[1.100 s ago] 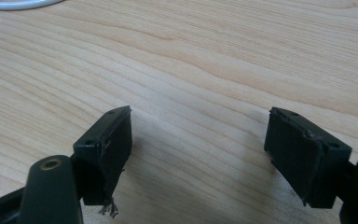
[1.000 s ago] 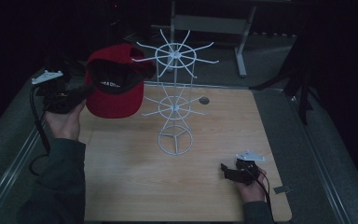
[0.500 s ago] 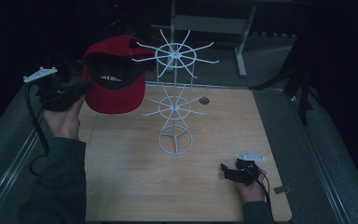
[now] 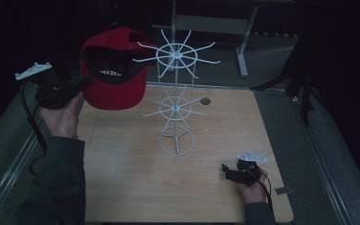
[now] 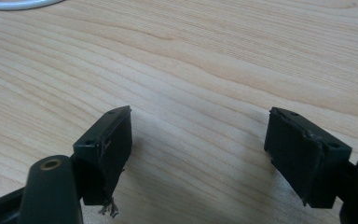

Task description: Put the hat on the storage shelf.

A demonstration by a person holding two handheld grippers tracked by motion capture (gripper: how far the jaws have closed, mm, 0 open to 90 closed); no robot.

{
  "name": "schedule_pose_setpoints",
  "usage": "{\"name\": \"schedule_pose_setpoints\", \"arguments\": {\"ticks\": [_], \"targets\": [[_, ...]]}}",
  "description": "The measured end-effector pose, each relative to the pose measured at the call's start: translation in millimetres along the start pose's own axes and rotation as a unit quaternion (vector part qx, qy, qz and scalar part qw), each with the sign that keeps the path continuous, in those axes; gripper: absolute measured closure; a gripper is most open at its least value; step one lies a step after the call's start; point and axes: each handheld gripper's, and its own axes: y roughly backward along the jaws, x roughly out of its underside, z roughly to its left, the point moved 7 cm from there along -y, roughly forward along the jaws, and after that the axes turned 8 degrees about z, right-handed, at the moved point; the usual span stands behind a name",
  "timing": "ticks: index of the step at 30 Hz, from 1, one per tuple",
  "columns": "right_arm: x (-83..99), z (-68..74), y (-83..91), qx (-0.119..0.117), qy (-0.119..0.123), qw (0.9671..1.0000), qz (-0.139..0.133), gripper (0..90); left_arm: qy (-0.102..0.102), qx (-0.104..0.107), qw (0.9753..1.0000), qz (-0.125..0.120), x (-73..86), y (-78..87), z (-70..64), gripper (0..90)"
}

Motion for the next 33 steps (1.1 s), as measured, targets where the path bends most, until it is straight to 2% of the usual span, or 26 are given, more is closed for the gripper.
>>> {"name": "schedule_pose_setpoints", "arguments": {"ticks": [16,25,33], "targets": [[0.0,0.1,0.0,0.0,0.0,1.0,0.0,23.1,0.005,-0.001,0.9999,-0.012,-2.4,5.3,3.1,86.3],[0.3,0.5,0.3,0.0,0.002,1.0,-0.001,23.0,0.003,0.009,0.9996,-0.025,-3.7,7.0,-2.9,86.3],[0.3,0.5,0.3,0.0,0.002,1.0,-0.001,23.0,0.003,0.018,0.9995,-0.026,-3.7,7.2,-5.2,86.4]]}}
